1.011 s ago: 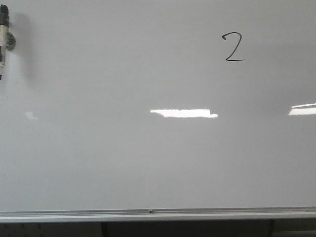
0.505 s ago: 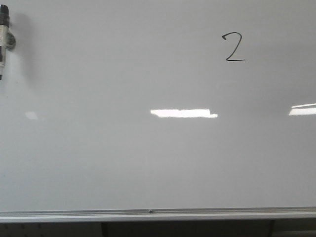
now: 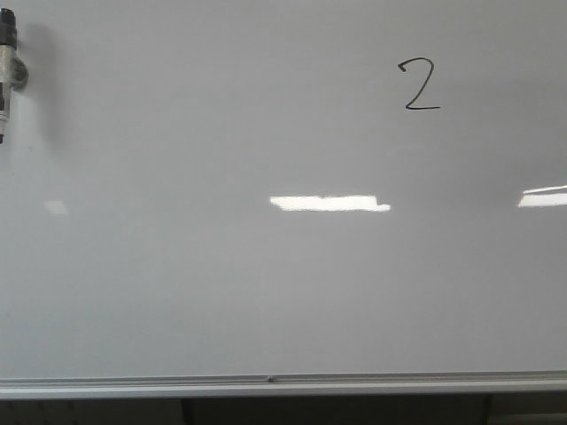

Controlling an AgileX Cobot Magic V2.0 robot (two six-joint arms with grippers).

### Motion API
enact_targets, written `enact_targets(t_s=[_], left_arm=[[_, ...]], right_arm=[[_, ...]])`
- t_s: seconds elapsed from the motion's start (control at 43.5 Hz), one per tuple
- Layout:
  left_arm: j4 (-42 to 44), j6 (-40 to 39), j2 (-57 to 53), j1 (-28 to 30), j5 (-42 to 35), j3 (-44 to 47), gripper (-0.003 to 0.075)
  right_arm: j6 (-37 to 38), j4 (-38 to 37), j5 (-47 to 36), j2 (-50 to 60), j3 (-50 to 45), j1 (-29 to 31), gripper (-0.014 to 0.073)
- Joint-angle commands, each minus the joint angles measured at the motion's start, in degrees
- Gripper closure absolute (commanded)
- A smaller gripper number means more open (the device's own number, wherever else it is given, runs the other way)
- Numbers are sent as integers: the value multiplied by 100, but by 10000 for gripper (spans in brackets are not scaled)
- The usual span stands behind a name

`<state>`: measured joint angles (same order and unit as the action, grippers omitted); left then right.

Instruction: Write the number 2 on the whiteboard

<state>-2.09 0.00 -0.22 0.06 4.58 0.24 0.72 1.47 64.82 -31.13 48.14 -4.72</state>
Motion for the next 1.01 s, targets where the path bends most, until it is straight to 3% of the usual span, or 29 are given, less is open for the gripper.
enact_targets(t_s=[0.0, 0.988], left_arm=[[-30, 0, -152, 10, -502, 205, 741], [-30, 0, -152, 10, -502, 205, 741]], right_arm=[[-8, -31, -379, -29, 126, 34, 660], [-8, -35, -405, 153, 61, 18, 660]])
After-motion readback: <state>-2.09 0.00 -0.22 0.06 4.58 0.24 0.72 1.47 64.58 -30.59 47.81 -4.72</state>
